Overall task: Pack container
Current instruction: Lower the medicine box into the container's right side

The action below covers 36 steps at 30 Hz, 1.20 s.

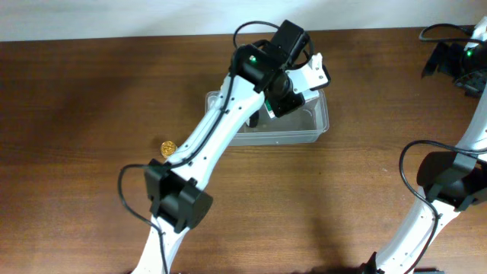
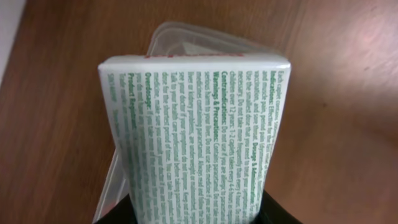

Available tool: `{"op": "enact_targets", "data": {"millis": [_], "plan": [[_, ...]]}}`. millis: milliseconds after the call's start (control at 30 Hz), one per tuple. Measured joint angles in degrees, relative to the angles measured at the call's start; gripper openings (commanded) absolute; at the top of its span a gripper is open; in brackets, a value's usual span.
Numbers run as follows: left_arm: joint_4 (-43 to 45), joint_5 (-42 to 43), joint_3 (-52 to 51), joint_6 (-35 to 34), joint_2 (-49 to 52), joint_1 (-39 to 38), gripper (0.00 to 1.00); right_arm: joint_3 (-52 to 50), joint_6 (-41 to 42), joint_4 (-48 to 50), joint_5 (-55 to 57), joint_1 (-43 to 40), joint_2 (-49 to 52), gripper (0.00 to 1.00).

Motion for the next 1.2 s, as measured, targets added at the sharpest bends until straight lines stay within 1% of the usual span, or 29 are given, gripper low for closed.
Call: {"op": "enact_targets", "data": {"millis": [267, 433, 467, 500, 533, 600, 1200], "plan": [[1.2, -0.6, 0.0, 4.3, 4.1, 0.0, 0.39, 0.0, 0.0, 0.0, 0.0, 0.0, 0.0, 0.98], [1.6, -0.6, 0.0, 5.7, 5.2, 0.0, 0.39, 0.0, 0.0, 0.0, 0.0, 0.0, 0.0, 0.98], [1.7, -0.6, 0.0, 5.9, 5.6, 0.0, 0.41, 0.0, 0.0, 0.0, 0.0, 0.0, 0.0, 0.98], [1.7, -0.6, 0.0, 6.1, 6.1, 0.0, 0.46, 0.0, 0.0, 0.0, 0.0, 0.0, 0.0, 0.98], [1.7, -0.6, 0.0, 6.2, 6.6, 0.0, 0.48, 0.0, 0.0, 0.0, 0.0, 0.0, 0.0, 0.98], [1.7, -0.7, 0.0, 6.3, 7.5, 0.0, 0.48, 0.0, 0.0, 0.0, 0.0, 0.0, 0.0, 0.98], [1.7, -0.7, 0.0, 6.3, 9.3, 0.0, 0.48, 0.0, 0.0, 0.0, 0.0, 0.0, 0.0, 0.98]]}}
